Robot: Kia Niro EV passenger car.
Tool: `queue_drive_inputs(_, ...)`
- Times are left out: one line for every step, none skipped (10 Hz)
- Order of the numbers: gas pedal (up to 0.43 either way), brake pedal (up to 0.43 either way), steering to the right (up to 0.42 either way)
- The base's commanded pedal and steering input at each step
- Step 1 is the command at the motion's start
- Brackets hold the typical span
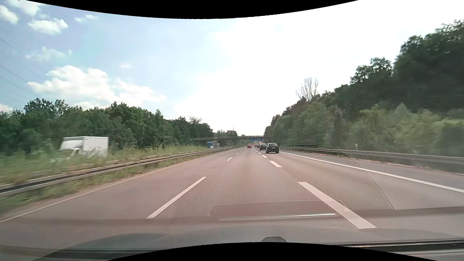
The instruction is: Follow the waypoints while adhering to traffic rules and regulations
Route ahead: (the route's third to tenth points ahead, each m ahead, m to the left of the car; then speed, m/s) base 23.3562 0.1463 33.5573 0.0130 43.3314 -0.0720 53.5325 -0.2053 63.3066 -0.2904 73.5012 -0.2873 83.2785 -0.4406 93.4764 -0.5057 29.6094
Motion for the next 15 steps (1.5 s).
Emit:
queue_drive_inputs(0.189,0.0,-0.002)
queue_drive_inputs(0.189,0.0,-0.003)
queue_drive_inputs(0.189,0.0,-0.003)
queue_drive_inputs(0.189,0.0,-0.003)
queue_drive_inputs(0.189,0.0,-0.003)
queue_drive_inputs(0.189,0.0,-0.003)
queue_drive_inputs(0.189,0.0,-0.003)
queue_drive_inputs(0.189,0.0,-0.003)
queue_drive_inputs(0.177,0.0,-0.003)
queue_drive_inputs(0.169,0.0,-0.003)
queue_drive_inputs(0.169,0.0,-0.003)
queue_drive_inputs(0.157,0.0,-0.003)
queue_drive_inputs(0.138,0.0,-0.003)
queue_drive_inputs(0.13,0.0,-0.003)
queue_drive_inputs(0.13,0.0,-0.003)
